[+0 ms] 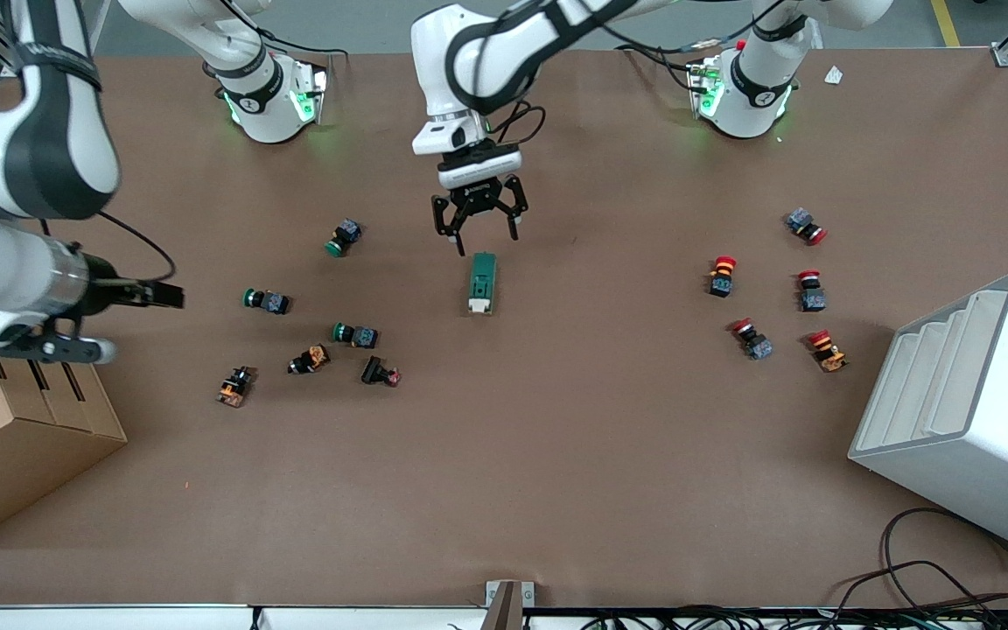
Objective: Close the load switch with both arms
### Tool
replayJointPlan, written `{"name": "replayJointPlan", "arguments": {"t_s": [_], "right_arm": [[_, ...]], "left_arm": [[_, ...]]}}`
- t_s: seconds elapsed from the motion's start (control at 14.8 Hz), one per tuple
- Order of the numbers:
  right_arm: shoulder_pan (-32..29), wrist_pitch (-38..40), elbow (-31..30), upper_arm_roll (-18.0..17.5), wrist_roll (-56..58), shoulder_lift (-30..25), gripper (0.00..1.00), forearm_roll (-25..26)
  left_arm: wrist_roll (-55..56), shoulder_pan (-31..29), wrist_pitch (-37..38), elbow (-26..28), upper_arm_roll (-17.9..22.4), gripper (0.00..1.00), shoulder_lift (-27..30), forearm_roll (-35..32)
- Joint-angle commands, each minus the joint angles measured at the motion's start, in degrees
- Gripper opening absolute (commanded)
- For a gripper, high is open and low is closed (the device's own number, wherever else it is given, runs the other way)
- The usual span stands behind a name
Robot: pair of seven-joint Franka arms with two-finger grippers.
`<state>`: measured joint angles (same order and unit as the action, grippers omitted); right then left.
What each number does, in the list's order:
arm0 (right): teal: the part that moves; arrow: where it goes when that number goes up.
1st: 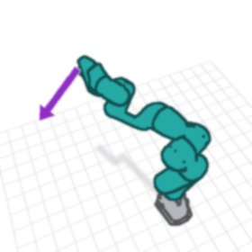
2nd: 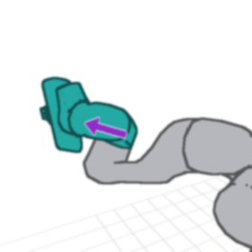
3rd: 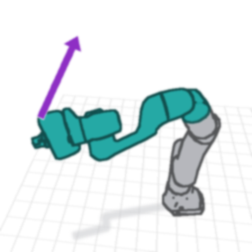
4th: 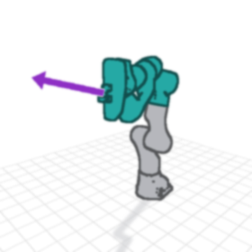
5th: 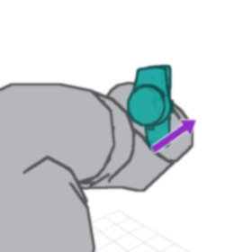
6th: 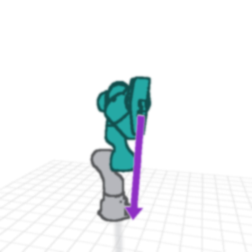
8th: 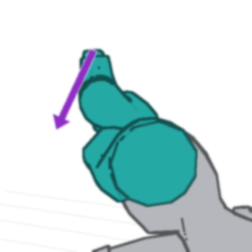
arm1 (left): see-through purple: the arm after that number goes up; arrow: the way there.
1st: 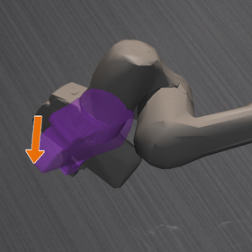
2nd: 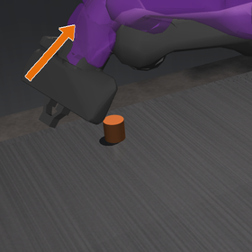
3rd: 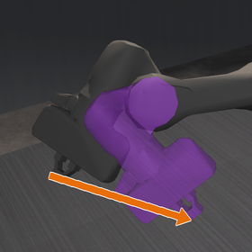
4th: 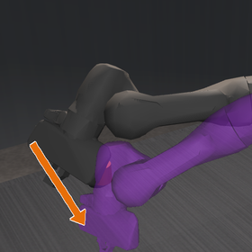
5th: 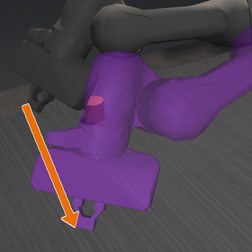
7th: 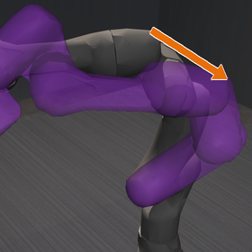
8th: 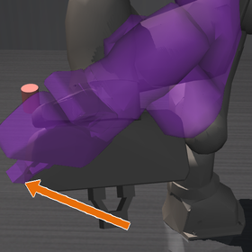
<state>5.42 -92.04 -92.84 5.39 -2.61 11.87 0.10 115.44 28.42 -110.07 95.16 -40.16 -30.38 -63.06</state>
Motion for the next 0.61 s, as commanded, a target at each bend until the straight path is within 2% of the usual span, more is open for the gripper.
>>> {"name": "replayJointPlan", "arguments": {"t_s": [0.0,0.2,0.41,0.54], "right_arm": [[-2.51,0.63,-1.82,-1.35,3.3,-2.99,1.0,2.18],[-5.41,1.07,-0.59,-1.35,8.38,-3.44,1.0,2.27],[-7.35,3.17,2.3,-1.35,9.73,-3.0,1.0,2.27],[-8.14,4.32,5.64,-1.35,9.46,-2.82,1.0,2.27]], "left_arm": [[-14.13,-9.67,-0.67,-3.47,-2.82,1.0,3.82,10.55],[-29.78,-18.46,0.9,-9.01,-3.79,1.0,6.38,24.43],[-44.37,-26.64,4.94,-9.46,-3.96,1.0,10.07,30.52],[-54.04,-32.87,5.48,-9.55,-4.23,1.0,12.52,38.32]]}}
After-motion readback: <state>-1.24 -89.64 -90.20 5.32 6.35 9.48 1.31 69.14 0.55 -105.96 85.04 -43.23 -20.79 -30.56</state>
